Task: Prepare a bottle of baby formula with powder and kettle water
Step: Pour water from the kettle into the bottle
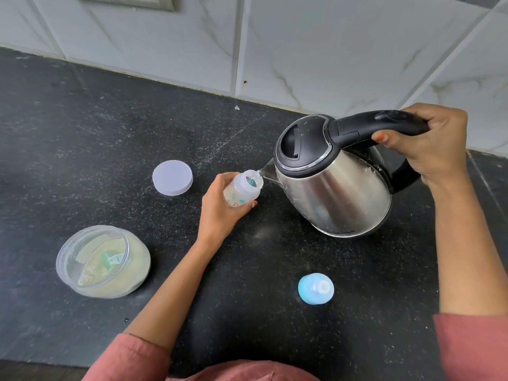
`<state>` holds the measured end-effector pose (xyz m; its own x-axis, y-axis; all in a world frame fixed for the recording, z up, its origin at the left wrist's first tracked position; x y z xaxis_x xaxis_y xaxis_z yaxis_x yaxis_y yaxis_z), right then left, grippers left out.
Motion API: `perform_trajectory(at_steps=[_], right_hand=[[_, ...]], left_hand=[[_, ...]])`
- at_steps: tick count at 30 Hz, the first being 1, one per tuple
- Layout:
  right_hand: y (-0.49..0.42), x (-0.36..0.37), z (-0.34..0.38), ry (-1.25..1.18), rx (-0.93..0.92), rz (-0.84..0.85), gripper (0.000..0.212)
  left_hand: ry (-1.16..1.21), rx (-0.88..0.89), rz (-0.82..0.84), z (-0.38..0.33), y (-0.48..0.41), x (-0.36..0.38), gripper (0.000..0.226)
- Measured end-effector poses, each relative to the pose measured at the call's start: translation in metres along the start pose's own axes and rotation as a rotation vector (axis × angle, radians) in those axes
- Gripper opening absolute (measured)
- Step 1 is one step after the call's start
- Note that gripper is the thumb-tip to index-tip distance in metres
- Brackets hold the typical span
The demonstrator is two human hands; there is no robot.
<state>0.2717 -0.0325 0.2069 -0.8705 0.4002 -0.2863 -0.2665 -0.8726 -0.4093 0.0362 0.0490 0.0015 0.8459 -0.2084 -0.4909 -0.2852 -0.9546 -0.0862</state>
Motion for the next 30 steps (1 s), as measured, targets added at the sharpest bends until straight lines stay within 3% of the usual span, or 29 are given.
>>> perform_trajectory(at_steps=[15, 27, 30], right_hand=[[-0.0001, 0.0023, -0.0034, -0.012, 0.022, -0.018, 0.038], [-0.0010, 0.0040, -0.0018, -0.009, 0.031, -0.022, 0.025], [0.0006, 0.0061, -0.0027, -0.015, 0.030, -0.026, 0.047]], left_hand=[[-0.002, 0.000, -0.004, 0.0011, 0.0005, -0.0030, 0.056], [-0.006, 0.005, -0.003, 0.0021, 0.0008, -0.0036, 0.057], [0.008, 0.004, -0.014, 0.0026, 0.0008, -0.0044, 0.057]])
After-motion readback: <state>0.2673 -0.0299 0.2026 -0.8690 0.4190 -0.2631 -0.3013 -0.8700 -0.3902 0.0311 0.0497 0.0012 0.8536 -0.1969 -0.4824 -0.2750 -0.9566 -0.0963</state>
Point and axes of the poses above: each hand's wrist, its own y-axis away from the middle knuckle, its own x-axis out of the palm, z = x × y, the point moved 9 cm from there along -y, towards the middle knuckle, and after that the axes turned 11 degrees about -y, right-handed, at the moved point
